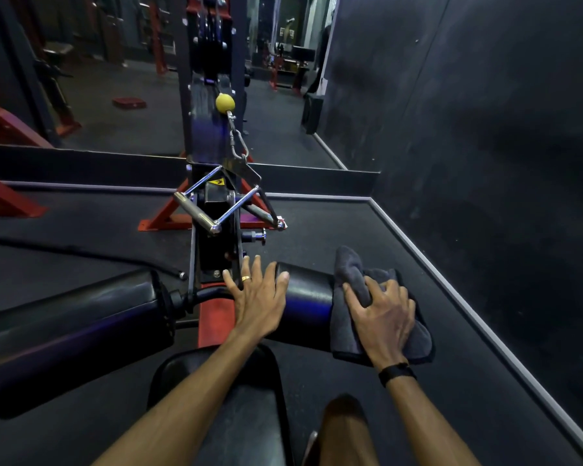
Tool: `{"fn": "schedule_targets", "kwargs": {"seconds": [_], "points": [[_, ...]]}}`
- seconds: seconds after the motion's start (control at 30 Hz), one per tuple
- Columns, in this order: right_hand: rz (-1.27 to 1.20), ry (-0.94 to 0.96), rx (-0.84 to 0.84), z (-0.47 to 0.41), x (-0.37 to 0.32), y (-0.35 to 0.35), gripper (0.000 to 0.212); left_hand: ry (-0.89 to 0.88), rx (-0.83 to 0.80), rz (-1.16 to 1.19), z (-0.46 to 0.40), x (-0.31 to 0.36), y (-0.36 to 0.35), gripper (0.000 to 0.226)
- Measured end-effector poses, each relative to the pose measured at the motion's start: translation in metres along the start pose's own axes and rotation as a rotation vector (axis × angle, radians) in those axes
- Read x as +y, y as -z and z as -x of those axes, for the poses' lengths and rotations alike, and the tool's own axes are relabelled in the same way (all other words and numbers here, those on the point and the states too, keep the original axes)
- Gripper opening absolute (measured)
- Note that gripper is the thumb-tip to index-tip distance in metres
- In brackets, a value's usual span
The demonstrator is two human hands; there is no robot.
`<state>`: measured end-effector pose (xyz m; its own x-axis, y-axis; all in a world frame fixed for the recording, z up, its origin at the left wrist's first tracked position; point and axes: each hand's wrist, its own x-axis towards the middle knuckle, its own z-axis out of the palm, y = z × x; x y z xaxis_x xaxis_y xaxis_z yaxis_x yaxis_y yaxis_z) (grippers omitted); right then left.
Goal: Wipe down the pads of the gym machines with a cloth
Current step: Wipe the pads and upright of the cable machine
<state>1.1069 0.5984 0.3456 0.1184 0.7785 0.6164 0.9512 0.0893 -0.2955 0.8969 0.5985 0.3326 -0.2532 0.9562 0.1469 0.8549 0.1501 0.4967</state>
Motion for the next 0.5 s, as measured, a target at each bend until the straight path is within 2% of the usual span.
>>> {"fn": "schedule_targets", "kwargs": {"seconds": [0.07, 0.13, 0.37, 0.5], "points": [[0.001, -0.024, 0.008, -0.001, -0.009, -0.001, 0.042, -0.010, 0.039, 0.026, 0.002, -0.001, -0.002, 0.086], [0.005, -0.027, 0.001, -0.002, -0.020, -0.003, 0.043, -0.020, 0.072, 0.036, 0.005, -0.002, -0.003, 0.092], [-0.003, 0.097, -0.002, 0.005, -0.081, -0.017, 0.032, -0.078, 0.146, 0.082, 0.034, -0.016, -0.016, 0.073], [-0.022, 0.172, -0.001, 0.009, -0.094, -0.020, 0.037, -0.079, 0.125, 0.046, 0.045, -0.025, -0.017, 0.069]]}}
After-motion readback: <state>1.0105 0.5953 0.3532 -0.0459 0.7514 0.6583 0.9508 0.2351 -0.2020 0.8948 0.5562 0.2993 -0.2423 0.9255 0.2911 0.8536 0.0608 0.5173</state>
